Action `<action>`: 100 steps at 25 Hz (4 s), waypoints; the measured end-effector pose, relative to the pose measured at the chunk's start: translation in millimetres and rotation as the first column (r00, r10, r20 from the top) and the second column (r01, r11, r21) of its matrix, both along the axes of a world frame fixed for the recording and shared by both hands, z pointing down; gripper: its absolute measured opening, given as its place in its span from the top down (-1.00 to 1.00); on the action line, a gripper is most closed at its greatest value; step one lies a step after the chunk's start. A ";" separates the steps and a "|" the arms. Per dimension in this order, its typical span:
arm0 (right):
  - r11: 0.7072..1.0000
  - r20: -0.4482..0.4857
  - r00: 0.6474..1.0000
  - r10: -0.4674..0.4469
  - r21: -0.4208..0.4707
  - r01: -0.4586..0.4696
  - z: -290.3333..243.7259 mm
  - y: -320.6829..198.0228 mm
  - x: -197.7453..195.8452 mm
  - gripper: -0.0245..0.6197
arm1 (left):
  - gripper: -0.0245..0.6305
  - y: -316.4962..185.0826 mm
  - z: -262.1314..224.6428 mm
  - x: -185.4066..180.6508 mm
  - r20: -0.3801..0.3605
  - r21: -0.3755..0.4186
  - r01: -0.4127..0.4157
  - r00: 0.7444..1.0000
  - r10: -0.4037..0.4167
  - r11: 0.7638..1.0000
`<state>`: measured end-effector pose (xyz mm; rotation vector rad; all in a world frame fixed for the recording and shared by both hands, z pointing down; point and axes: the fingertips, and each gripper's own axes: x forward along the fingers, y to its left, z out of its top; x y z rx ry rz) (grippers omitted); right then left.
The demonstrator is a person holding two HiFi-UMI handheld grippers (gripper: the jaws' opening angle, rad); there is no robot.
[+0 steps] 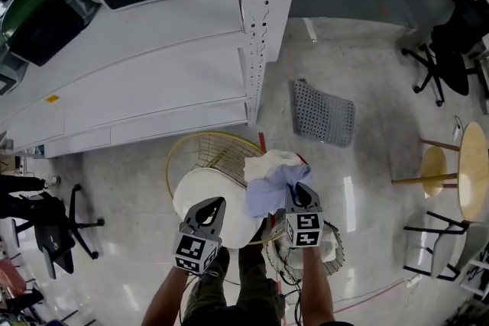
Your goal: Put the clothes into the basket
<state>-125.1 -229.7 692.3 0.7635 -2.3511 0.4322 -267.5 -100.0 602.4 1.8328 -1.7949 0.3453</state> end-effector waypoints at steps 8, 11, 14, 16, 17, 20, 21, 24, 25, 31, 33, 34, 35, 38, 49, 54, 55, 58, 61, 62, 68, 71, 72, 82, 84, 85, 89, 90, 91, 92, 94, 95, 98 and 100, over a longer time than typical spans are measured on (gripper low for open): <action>0.996 0.095 0.995 0.020 0.085 -0.029 -70.4 1.7 -17.6 0.69 | 0.93 10.9 -43.1 -15.4 0.037 0.071 -0.016 0.999 0.013 0.997; 0.993 0.139 0.990 0.035 0.107 -0.050 -100.4 6.1 -23.1 0.69 | 0.93 17.8 -62.0 -25.0 0.048 0.099 -0.014 0.999 0.010 0.995; 0.989 0.194 0.980 0.050 0.130 -0.076 -134.9 11.8 -27.6 0.69 | 0.93 25.8 -81.7 -34.7 0.061 0.133 -0.011 0.998 0.003 0.991; 0.984 0.224 0.973 0.055 0.151 -0.091 -159.4 16.8 -29.6 0.69 | 0.93 31.4 -96.0 -40.6 0.066 0.161 -0.007 0.998 -0.003 0.987; 0.982 0.240 0.969 0.057 0.162 -0.098 -172.1 19.8 -30.5 0.69 | 0.92 34.7 -103.3 -43.4 0.067 0.174 -0.006 0.998 -0.006 0.985; 0.973 0.290 0.955 0.061 0.195 -0.121 -211.3 30.5 -32.3 0.69 | 0.93 44.8 -124.6 -50.3 0.072 0.210 -0.006 0.997 -0.009 0.978; 0.970 0.304 0.951 0.061 0.208 -0.129 -224.1 34.7 -32.6 0.69 | 0.92 48.4 -130.7 -52.5 0.072 0.221 -0.007 0.997 -0.009 0.975; 0.956 0.341 0.938 0.059 0.251 -0.152 -259.9 49.9 -34.0 0.69 | 0.92 60.7 -145.8 -59.7 0.075 0.247 -0.012 0.997 -0.007 0.969; 0.951 0.354 0.933 0.059 0.263 -0.160 -270.8 55.0 -34.4 0.69 | 0.93 64.4 -150.4 -61.5 0.080 0.254 -0.019 0.997 -0.001 0.967; 0.933 0.391 0.917 0.082 0.292 -0.209 -302.9 84.9 -31.2 0.69 | 0.93 83.3 -171.9 -66.2 0.097 0.293 -0.065 0.995 0.038 0.954; 0.929 0.397 0.912 0.104 0.288 -0.231 -303.3 93.9 -25.8 0.69 | 0.93 86.7 -176.4 -63.7 0.102 0.303 -0.087 0.993 0.058 0.949; 0.927 0.399 0.910 0.114 0.287 -0.242 -303.2 98.4 -22.2 0.69 | 0.93 87.9 -178.1 -61.4 0.105 0.307 -0.100 0.992 0.070 0.946; 0.924 0.401 0.908 0.124 0.287 -0.253 -303.3 103.1 -18.2 0.69 | 0.92 89.0 -179.5 -58.7 0.108 0.311 -0.113 0.991 0.083 0.944; 0.913 0.404 0.901 0.159 0.287 -0.289 -305.9 118.1 -3.2 0.69 | 0.92 93.3 -183.3 -48.5 0.108 0.322 -0.153 0.986 0.124 0.934; 0.833 0.393 0.863 0.318 0.319 -0.452 -314.2 168.4 86.3 0.69 | 0.93 103.1 -181.3 16.2 0.101 0.332 -0.316 0.949 0.299 0.889; 0.781 0.383 0.829 0.409 0.323 -0.534 -311.1 192.8 142.6 0.69 | 0.93 102.6 -175.1 67.6 0.090 0.331 -0.409 0.911 0.403 0.850; 0.771 0.379 0.821 0.426 0.323 -0.549 -309.1 197.0 153.8 0.69 | 0.93 101.6 -173.0 78.2 0.087 0.329 -0.427 0.902 0.423 0.843; 0.743 0.372 0.800 0.471 0.322 -0.587 -303.9 205.8 185.2 0.69 | 0.93 96.7 -168.2 108.8 0.081 0.325 -0.473 0.877 0.474 0.819; 0.713 0.370 0.775 0.513 0.319 -0.625 -301.5 216.4 220.6 0.69 | 0.93 93.2 -166.5 142.9 0.078 0.320 -0.513 0.852 0.518 0.796; 0.701 0.369 0.765 0.529 0.318 -0.638 -300.9 221.3 233.7 0.69 | 0.93 92.4 -166.2 155.6 0.076 0.318 -0.527 0.843 0.533 0.788; 0.655 0.354 0.722 0.594 0.308 -0.690 -292.4 243.8 304.5 0.69 | 0.93 91.5 -161.7 227.0 0.061 0.309 -0.586 0.798 0.600 0.749; 0.643 0.340 0.709 0.618 0.300 -0.705 -284.2 251.5 335.0 0.69 | 0.93 96.7 -156.6 260.8 0.051 0.295 -0.607 0.781 0.623 0.737; 0.641 0.335 0.706 0.624 0.296 -0.708 -280.6 253.9 343.8 0.69 | 0.93 99.0 -154.0 271.0 0.047 0.289 -0.613 0.776 0.629 0.735; 0.668 0.292 0.702 0.649 0.222 -0.710 -214.1 259.5 405.1 0.69 | 0.93 105.0 -105.2 330.2 0.029 0.211 -0.627 0.770 0.637 0.749; 0.677 0.283 0.704 0.651 0.202 -0.708 -194.5 257.5 412.7 0.69 | 0.93 104.1 -88.7 335.4 0.027 0.191 -0.622 0.776 0.630 0.759; 0.681 0.278 0.704 0.654 0.190 -0.707 -184.9 255.8 415.1 0.69 | 0.93 104.1 -79.8 337.1 0.026 0.180 -0.619 0.780 0.626 0.764; 0.712 0.259 0.720 0.644 0.141 -0.688 -133.4 250.0 419.5 0.69 | 0.93 103.5 -41.7 342.2 0.019 0.133 -0.611 0.789 0.615 0.780; 0.718 0.255 0.723 0.642 0.128 -0.684 -120.9 248.3 419.2 0.69 | 0.93 103.0 -31.9 343.2 0.017 0.121 -0.610 0.790 0.613 0.783; 0.724 0.250 0.725 0.642 0.115 -0.680 -108.8 247.3 418.5 0.69 | 0.93 102.8 -22.5 343.9 0.015 0.110 -0.608 0.792 0.610 0.786; 0.729 0.244 0.727 0.642 0.101 -0.677 -97.1 247.0 417.6 0.69 | 0.93 103.2 -13.6 344.2 0.012 0.098 -0.605 0.794 0.607 0.790; 0.737 0.234 0.729 0.644 0.070 -0.673 -75.3 248.0 414.0 0.69 | 0.93 105.7 2.9 342.4 0.004 0.074 -0.597 0.801 0.598 0.799; 0.740 0.229 0.730 0.644 0.056 -0.670 -64.5 248.6 410.7 0.69 | 0.93 106.8 11.1 339.7 -0.001 0.063 -0.592 0.805 0.593 0.804; 0.750 0.207 0.736 0.644 0.018 -0.661 -29.8 250.5 398.1 0.69 | 0.93 110.5 39.0 328.1 -0.015 0.028 -0.582 0.813 0.582 0.813; 0.751 0.188 0.737 0.650 -0.011 -0.660 -4.8 247.6 394.1 0.69 | 0.93 109.5 60.0 324.6 -0.026 -0.001 -0.580 0.814 0.580 0.814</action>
